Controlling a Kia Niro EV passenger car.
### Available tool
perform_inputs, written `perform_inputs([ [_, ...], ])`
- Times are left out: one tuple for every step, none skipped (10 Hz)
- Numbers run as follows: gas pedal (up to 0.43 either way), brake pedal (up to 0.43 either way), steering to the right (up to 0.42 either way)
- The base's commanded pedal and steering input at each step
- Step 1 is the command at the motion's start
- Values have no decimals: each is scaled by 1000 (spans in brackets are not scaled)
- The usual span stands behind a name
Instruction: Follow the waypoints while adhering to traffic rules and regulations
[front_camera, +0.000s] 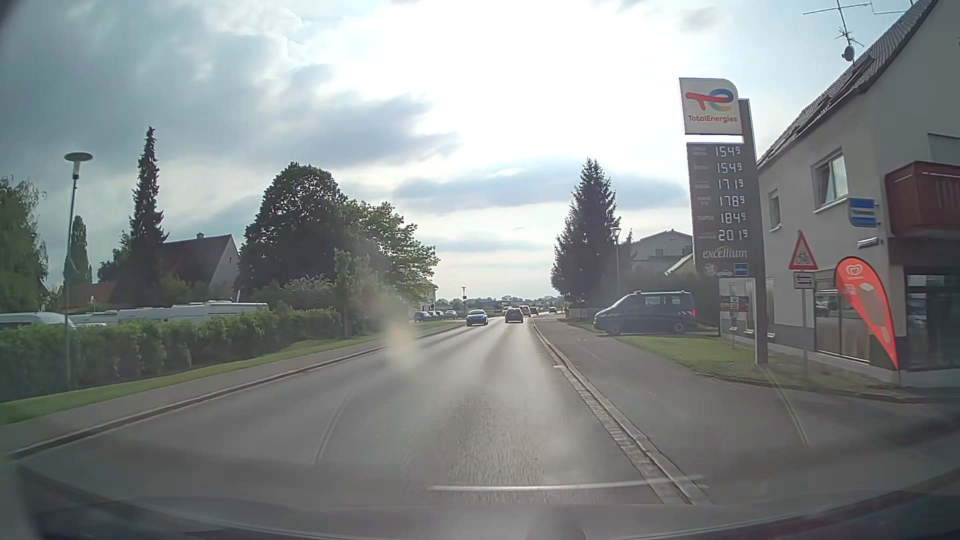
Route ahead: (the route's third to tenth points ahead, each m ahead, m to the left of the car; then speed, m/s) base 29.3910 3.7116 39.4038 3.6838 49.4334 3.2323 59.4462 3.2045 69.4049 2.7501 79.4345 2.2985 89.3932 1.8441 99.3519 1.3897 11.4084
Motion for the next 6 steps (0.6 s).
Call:
perform_inputs([
  [138, 0, 3],
  [138, 0, 2],
  [138, 0, 0],
  [150, 0, 0],
  [150, 0, 0],
  [150, 0, 0],
])
